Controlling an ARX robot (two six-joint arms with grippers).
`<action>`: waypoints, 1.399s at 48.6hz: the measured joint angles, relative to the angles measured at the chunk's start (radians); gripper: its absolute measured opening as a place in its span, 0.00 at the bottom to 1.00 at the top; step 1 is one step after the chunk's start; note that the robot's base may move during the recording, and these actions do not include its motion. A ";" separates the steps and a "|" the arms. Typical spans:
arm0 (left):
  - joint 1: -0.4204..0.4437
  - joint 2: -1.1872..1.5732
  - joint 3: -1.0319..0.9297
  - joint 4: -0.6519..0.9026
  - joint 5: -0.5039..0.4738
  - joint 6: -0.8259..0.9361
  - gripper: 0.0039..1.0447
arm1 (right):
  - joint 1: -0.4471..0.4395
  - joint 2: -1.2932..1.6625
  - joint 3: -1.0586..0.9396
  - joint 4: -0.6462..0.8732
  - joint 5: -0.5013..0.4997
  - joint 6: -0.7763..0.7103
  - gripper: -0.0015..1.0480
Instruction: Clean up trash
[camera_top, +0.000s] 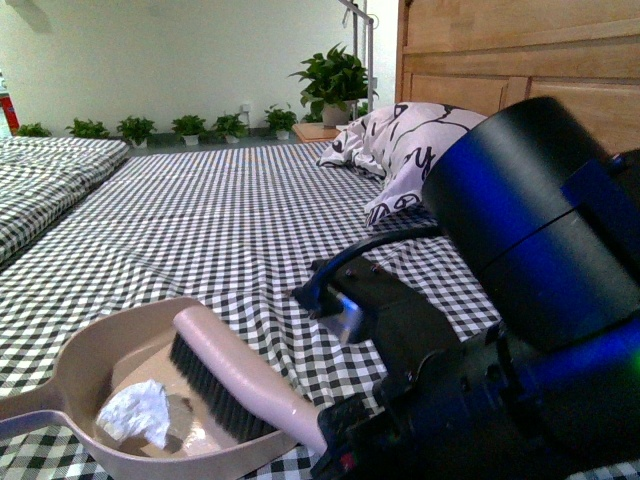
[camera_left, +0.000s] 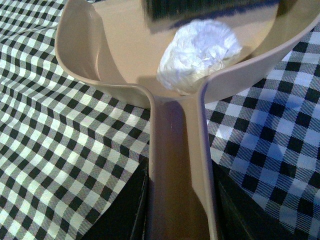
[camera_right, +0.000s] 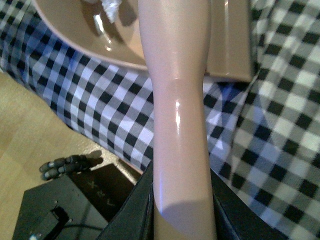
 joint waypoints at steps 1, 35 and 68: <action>0.000 0.000 0.000 0.000 0.000 0.000 0.27 | -0.004 -0.002 0.000 0.003 0.003 0.000 0.19; 0.002 -0.008 -0.066 0.177 0.020 -0.108 0.27 | -0.530 -0.036 0.043 0.063 -0.013 0.009 0.19; -0.028 -0.199 -0.123 0.637 -0.489 -0.938 0.27 | -0.769 -0.498 -0.132 0.035 -0.272 0.112 0.19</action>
